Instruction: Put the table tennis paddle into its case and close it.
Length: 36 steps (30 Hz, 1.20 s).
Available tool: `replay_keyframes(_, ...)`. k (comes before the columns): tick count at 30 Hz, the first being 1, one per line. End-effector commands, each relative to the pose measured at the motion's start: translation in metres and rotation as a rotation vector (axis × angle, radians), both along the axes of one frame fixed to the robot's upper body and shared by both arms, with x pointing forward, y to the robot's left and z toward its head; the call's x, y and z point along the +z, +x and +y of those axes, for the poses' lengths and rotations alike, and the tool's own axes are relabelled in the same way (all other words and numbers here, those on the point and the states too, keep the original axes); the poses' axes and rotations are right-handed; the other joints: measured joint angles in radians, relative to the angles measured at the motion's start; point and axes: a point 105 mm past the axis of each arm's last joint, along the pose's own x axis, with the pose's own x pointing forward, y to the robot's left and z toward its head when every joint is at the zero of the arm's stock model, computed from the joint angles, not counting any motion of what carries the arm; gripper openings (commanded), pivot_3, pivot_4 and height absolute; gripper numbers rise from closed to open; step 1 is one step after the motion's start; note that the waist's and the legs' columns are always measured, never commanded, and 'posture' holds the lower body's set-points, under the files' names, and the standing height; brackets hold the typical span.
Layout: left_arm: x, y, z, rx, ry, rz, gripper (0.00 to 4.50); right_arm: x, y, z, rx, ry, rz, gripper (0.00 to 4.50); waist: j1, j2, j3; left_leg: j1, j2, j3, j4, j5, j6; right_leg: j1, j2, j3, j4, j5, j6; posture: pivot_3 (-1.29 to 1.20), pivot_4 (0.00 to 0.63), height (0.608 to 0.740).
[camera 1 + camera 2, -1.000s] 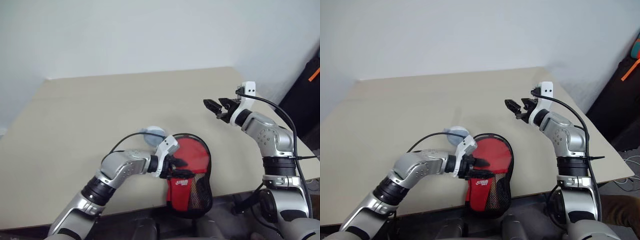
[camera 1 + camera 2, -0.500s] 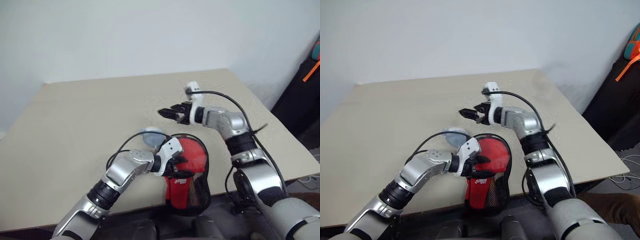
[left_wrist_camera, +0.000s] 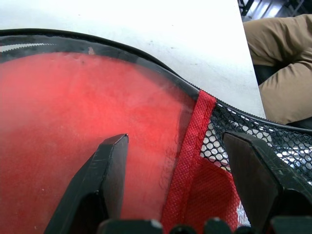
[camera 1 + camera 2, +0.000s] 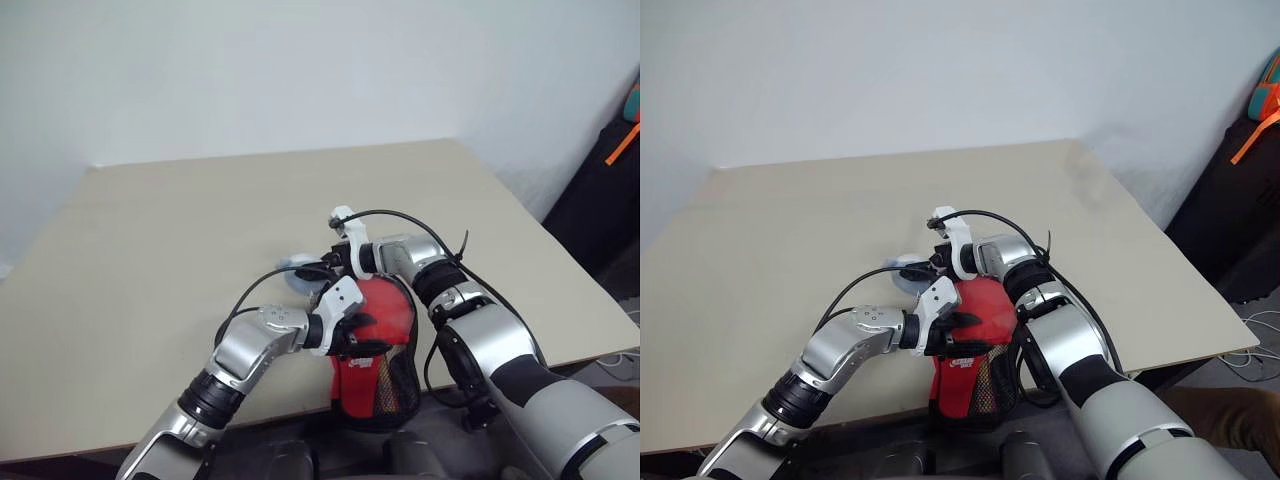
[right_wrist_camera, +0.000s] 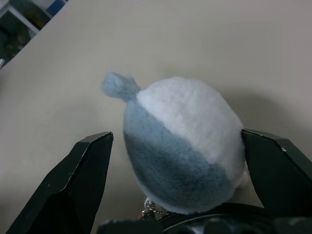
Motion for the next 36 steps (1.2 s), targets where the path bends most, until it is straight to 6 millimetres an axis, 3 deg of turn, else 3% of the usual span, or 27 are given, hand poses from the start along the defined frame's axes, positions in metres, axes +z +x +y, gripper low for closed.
replay_keyframes(1, -0.030, -0.011, 0.007, 0.021, 0.093, 0.115, 3.21, 0.014, 0.003, 0.012, 0.036, -0.008, -0.080, 4.50, 0.000, 0.000, 0.000, 0.000, 0.000, 0.000, 0.000, 0.000, 0.000, 0.000, 0.000, 0.000, 0.000, 0.000, 0.000, 0.00, 0.000, 0.740)
replay_keyframes(4, -0.030, -0.010, 0.008, 0.031, 0.093, 0.120, 3.25, 0.016, 0.006, 0.013, 0.026, -0.002, -0.104, 3.88, 0.000, 0.000, 0.000, 0.000, 0.000, 0.000, 0.000, 0.000, 0.000, -0.001, 0.000, 0.000, 0.001, 0.000, 0.000, 0.00, 0.000, 0.740)
replay_keyframes(13, -0.032, -0.009, 0.010, 0.049, 0.094, 0.155, 3.25, 0.029, 0.023, 0.012, -0.147, 0.081, -0.130, 0.71, -0.001, 0.000, 0.000, 0.000, 0.000, -0.001, 0.000, 0.000, 0.000, -0.001, 0.001, 0.000, 0.002, 0.000, 0.000, 0.00, 0.000, 0.740)
replay_keyframes(16, -0.032, -0.009, 0.009, 0.048, 0.095, 0.162, 3.25, 0.029, 0.035, 0.005, -0.273, 0.087, -0.140, 0.05, -0.002, 0.000, 0.000, 0.000, 0.000, -0.001, 0.000, 0.000, 0.000, -0.001, 0.001, 0.000, 0.003, 0.000, 0.000, 0.00, 0.000, 0.740)
replay_keyframes(26, -0.033, -0.005, 0.011, 0.050, 0.099, 0.180, 3.25, 0.034, 0.070, -0.052, -0.600, 0.062, -0.224, 0.00, -0.002, 0.000, 0.000, 0.000, 0.000, -0.002, 0.001, 0.000, 0.000, 0.000, 0.001, 0.000, 0.003, 0.000, 0.000, 0.00, 0.000, 0.740)
replay_keyframes(31, -0.033, -0.002, 0.009, 0.050, 0.095, 0.182, 3.25, 0.042, 0.089, -0.118, -0.816, 0.025, -0.267, 0.00, 0.001, 0.001, 0.000, 0.000, -0.002, -0.006, 0.002, 0.000, 0.000, 0.003, 0.001, 0.000, 0.001, -0.001, -0.001, 0.00, 0.000, 0.740)
replay_keyframes(36, -0.034, -0.001, 0.008, 0.057, 0.089, 0.191, 3.25, 0.039, 0.087, -0.167, -0.879, -0.016, -0.281, 0.00, 0.000, 0.004, 0.000, 0.001, -0.004, -0.010, 0.003, 0.000, 0.001, 0.010, 0.002, 0.000, -0.005, -0.001, -0.001, 0.00, 0.000, 0.740)
